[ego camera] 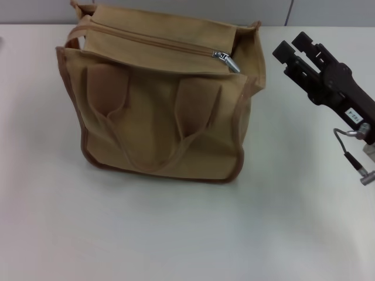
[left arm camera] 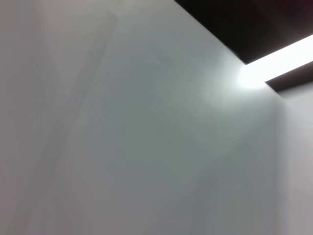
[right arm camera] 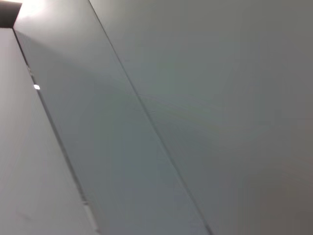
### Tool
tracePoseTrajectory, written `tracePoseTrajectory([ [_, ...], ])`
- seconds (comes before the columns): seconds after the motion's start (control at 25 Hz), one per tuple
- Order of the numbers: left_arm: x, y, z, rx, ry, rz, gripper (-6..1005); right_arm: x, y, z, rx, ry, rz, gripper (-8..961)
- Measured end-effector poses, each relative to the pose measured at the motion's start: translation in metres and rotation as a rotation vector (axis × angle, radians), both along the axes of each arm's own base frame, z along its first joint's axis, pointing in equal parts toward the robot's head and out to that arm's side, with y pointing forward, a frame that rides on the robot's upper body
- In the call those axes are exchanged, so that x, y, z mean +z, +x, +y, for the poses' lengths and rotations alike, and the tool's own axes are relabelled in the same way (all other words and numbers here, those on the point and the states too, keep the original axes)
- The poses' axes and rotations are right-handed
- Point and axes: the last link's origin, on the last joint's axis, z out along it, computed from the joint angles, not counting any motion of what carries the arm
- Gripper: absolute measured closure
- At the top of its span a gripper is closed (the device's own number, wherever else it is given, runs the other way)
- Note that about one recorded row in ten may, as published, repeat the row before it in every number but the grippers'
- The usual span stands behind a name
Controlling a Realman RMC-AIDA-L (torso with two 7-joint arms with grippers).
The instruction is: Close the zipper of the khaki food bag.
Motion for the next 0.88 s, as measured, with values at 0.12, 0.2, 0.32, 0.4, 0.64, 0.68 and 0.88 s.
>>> tracePoseTrajectory([
  [0.12,-0.010,0.004,-0.005,-0.088,-0.175,0.133,302,0.013,-0.004,-0.010,0.129,-0.028,-0.006,169],
  [0.2,-0.017,0.005,-0.008,-0.132,-0.294,0.203,227,0.025,-0.004,-0.018,0.228,-0.070,-0.022,169],
  [0.32,-0.030,0.006,-0.013,-0.183,-0.421,0.293,189,0.041,0.000,-0.026,0.323,-0.151,-0.055,169],
  [0.4,-0.041,0.005,-0.017,-0.206,-0.502,0.353,189,0.045,0.004,-0.029,0.361,-0.211,-0.115,169],
  [0.64,-0.065,0.004,-0.021,-0.240,-0.638,0.465,189,0.026,0.012,-0.050,0.546,-0.365,-0.339,169],
  [0.68,-0.069,0.004,-0.022,-0.243,-0.651,0.475,189,0.022,0.013,-0.052,0.546,-0.362,-0.353,169],
  [0.88,-0.083,0.006,-0.027,-0.280,-0.640,0.516,189,0.003,0.018,-0.062,0.544,-0.370,-0.436,169],
])
